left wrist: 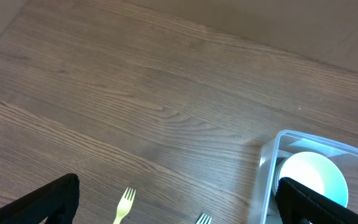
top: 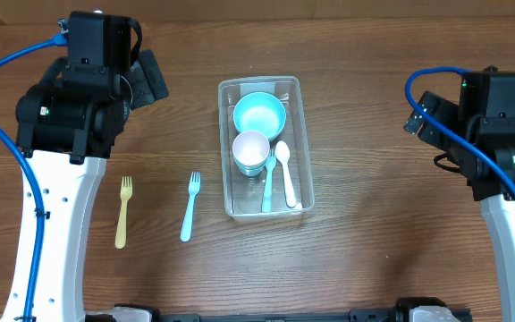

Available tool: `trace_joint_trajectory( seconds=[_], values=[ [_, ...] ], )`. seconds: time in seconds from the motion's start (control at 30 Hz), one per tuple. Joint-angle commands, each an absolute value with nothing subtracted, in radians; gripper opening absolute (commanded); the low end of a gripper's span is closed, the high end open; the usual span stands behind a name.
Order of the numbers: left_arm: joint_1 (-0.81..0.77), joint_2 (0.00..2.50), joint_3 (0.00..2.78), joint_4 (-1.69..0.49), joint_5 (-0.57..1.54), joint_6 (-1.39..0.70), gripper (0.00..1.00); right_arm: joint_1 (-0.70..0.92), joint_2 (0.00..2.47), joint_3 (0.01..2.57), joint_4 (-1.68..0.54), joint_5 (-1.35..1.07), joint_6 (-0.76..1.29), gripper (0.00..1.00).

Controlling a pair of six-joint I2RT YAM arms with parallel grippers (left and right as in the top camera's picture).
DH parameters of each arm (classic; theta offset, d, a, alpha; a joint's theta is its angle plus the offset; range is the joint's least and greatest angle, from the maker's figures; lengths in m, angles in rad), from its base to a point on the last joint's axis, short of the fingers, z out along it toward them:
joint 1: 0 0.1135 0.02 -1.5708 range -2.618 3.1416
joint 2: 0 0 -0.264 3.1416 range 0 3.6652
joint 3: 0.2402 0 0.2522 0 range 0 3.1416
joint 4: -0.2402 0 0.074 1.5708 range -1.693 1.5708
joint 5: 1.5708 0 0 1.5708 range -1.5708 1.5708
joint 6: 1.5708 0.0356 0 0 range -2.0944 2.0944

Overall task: Pack container
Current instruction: 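Reach the left gripper to the light-blue fork and grasp it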

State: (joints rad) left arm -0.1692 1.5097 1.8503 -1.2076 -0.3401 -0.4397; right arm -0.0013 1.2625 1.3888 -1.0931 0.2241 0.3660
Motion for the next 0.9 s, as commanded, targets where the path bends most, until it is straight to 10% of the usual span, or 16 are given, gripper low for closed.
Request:
trace_joint_trajectory(
  seconds=[0.0,0.47,0.87],
  values=[
    [-0.164,1.511,1.855,-1.204,-0.339,-0.453,1.0,-0.006,1.259,1.405,-1.09,0.231,0.364,1.0],
    [-0.187,1.544,1.644,-1.259,-0.13,-0.453,1.0,-0.006,1.259,1.405,-1.09,0.231,0.364,1.0],
    [-0.359,1.543,0.915,-0.768,-0.154,-0.358,0.89,-0.006,1.259,1.405,-1.09,0.231,0.364,1.0]
  ],
)
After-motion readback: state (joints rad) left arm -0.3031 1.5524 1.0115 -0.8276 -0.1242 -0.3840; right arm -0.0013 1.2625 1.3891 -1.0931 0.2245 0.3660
